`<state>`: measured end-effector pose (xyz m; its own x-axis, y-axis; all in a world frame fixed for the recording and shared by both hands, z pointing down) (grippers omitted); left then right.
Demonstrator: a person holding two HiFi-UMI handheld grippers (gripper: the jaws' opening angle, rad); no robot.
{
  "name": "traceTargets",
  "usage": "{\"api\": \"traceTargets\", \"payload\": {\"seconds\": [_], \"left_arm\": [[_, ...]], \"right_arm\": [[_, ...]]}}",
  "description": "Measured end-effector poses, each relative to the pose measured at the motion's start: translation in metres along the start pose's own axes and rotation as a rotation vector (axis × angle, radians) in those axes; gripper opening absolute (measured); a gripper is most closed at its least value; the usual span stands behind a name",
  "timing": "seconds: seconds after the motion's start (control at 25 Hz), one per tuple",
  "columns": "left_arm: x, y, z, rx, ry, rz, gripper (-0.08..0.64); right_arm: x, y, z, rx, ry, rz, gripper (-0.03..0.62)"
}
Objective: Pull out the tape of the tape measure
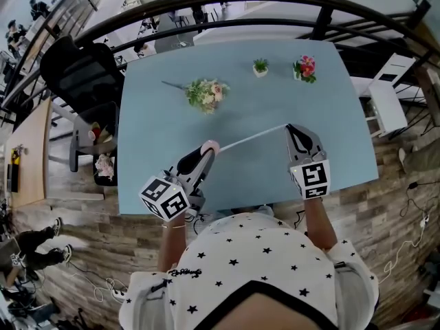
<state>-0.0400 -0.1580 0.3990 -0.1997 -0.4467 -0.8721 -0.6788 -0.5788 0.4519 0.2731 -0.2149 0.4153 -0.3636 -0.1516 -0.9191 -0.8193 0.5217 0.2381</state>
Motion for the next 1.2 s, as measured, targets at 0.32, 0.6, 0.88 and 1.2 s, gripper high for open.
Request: {"api": "traceTargets", "payload": {"seconds": [0.32,0.6,0.88,1.2], "left_arm": [[0.004,0.004,0.006,0.023,-0.013,-0.013,0.089],[0.003,0.007,0.007,0.032,-0.022,-0.025,0.089],[0.005,0.008,0.008,0.050,-0.033,-0.029,0.089],[0.003,0.010,0.009,0.066,-0.036,-0.019,0.089]], "right_arm": [[0.005,-0.013,0.007,-0.057,-0.005,0.022,0.003],[0.014,-0.013,0.015,-0.082,-0.041,0.033,0.003],[0.026,-0.013,0.021,-0.086,-0.094,0.038,0.003],[0.021,-0.009,0.021,-0.068,-0.081,0.023,0.003]]}}
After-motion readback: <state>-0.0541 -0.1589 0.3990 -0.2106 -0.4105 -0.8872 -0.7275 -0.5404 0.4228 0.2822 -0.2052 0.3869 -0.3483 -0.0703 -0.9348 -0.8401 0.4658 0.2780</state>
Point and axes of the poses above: the fingertips, and each gripper's own axes: z backward along the fingers, y to its left, x out of its top, the point moved 9 cm from there along z, backward along the fingers, and after that the axes turned 4 degrees about y, right-handed, at the moved point
